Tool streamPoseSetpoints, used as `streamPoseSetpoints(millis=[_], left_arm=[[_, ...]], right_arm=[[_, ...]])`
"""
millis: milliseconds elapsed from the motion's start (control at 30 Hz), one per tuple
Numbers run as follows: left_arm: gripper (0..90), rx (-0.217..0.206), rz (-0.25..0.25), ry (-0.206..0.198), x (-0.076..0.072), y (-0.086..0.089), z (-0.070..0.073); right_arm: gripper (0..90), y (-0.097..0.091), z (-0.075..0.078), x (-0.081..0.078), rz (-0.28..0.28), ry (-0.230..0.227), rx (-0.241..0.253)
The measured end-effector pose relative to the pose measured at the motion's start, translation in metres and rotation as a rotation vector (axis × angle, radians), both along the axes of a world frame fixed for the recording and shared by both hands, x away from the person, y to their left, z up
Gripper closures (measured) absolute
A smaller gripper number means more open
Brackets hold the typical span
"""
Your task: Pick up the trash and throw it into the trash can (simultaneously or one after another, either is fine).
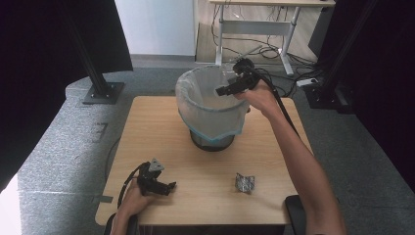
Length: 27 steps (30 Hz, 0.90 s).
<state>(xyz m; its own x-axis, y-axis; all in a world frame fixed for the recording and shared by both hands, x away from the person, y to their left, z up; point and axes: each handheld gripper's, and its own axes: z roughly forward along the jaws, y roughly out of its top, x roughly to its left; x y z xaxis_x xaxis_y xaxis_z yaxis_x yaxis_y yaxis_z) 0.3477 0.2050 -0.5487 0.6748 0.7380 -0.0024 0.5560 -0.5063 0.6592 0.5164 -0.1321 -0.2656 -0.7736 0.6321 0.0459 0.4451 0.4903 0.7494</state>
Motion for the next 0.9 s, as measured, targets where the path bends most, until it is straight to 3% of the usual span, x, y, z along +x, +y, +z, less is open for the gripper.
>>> streamPoseSetpoints(millis=[500, 900], left_arm=[[0.0, 0.000, 0.001, -0.001, 0.000, 0.000, 0.000], [0.0, 0.001, 0.002, -0.002, 0.000, 0.000, 0.000]], right_arm=[[28.5, 0.023, -0.019, 0.012, -0.006, 0.018, -0.048], [16.5, 0.027, -0.022, 0.013, -0.008, -0.003, -0.068]])
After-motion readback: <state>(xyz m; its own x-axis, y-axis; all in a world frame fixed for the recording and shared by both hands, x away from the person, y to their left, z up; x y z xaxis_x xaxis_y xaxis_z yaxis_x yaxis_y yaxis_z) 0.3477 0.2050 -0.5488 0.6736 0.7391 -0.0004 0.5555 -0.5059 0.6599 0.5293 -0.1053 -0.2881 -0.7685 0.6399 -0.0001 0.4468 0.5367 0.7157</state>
